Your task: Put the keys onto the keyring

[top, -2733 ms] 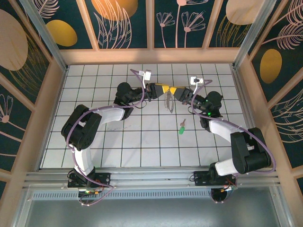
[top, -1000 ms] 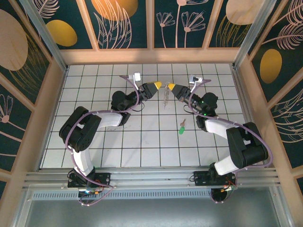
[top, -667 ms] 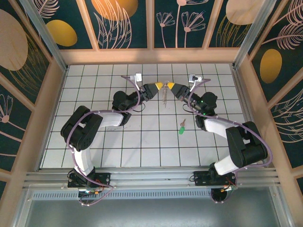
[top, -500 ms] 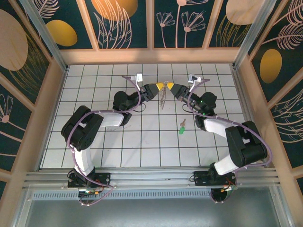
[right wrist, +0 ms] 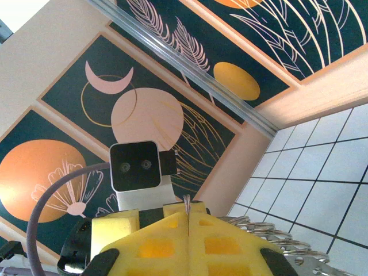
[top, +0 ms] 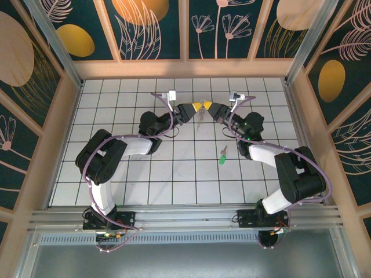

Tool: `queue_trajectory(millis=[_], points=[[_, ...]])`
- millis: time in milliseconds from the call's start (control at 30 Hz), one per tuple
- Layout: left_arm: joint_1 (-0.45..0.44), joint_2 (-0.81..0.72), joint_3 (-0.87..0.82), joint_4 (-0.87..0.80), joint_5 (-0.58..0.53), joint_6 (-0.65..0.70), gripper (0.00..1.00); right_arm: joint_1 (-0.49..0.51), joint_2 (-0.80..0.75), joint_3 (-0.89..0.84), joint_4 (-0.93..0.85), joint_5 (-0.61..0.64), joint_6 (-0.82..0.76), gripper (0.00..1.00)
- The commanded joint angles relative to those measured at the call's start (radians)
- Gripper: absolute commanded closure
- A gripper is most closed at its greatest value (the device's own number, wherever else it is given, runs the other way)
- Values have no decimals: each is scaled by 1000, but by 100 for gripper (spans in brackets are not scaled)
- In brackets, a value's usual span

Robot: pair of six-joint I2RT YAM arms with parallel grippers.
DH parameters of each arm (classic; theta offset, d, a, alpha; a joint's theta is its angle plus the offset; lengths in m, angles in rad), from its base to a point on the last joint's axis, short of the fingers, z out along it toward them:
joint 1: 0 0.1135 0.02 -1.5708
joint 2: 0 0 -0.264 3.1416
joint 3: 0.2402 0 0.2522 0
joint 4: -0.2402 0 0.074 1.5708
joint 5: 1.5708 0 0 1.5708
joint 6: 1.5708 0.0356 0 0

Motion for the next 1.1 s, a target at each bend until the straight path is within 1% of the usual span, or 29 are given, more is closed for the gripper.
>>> queue_trajectory(millis=[0, 433, 467, 533, 767, 933, 1067], points=[[-8, 15, 25, 32, 18, 11, 79, 10, 13, 38, 73, 3, 13, 100], [-8, 21, 25, 24, 15, 25, 87, 12, 15, 39, 68, 1, 7, 100], [-7, 19, 23, 29, 9, 25, 86, 11, 15, 38, 65, 2, 4, 100], [-8, 11, 9, 46, -5, 26, 79, 11, 9, 36, 61, 2, 0, 100], [-7, -44, -52, 61, -78, 64, 67, 10, -5, 30, 38, 11, -15, 100], [-5, -76, -84, 33, -125, 96, 65, 10, -20, 20, 28, 21, -24, 100], [-4, -71, -77, 15, -126, 101, 63, 9, -25, 17, 30, 16, -22, 100]])
